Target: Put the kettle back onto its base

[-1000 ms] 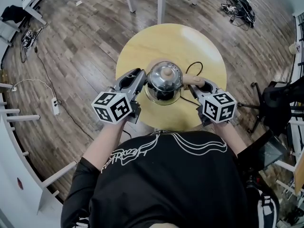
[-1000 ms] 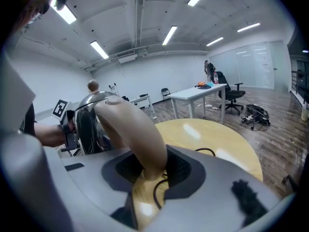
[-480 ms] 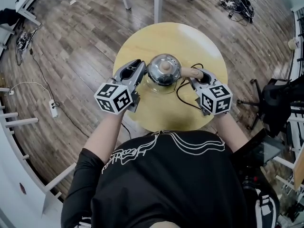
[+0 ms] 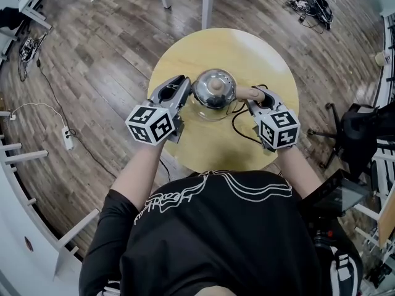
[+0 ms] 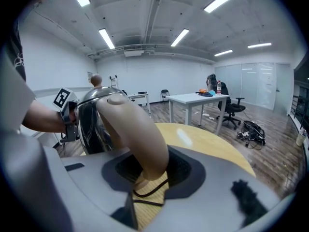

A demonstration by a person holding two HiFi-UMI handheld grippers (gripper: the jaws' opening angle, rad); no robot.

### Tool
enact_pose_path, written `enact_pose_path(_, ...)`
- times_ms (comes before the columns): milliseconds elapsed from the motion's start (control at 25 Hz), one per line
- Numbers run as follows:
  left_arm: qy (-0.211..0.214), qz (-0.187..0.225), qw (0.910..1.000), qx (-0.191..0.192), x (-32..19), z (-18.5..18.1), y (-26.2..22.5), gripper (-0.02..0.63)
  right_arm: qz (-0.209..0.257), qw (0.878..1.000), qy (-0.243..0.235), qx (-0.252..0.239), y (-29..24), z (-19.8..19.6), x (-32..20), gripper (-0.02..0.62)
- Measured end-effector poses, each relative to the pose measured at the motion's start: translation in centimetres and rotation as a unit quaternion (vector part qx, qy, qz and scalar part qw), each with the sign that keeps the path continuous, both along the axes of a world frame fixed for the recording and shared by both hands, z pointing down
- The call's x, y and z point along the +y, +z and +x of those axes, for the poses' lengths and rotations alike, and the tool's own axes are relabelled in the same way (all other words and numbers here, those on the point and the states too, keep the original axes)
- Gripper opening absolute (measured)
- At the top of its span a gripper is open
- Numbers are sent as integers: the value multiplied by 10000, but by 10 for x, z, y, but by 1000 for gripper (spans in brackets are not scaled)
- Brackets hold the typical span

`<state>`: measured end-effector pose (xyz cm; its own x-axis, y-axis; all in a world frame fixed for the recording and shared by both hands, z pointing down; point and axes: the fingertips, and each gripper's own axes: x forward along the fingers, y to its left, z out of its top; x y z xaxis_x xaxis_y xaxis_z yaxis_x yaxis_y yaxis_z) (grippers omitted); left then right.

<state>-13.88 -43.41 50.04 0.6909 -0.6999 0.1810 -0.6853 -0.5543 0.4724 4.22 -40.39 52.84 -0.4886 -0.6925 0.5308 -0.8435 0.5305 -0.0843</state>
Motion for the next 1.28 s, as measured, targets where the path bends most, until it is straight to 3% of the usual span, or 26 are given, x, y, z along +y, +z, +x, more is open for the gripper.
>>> enact_pose_path(720,-182,-87,9998,11,4,-5,6,60,90,9998,167,-26,8,-3,4,118)
enact_pose_path(1280,-343,-267,9990,-61,-7,3,10,64,-38,9981,554,-261,20,4,2,118)
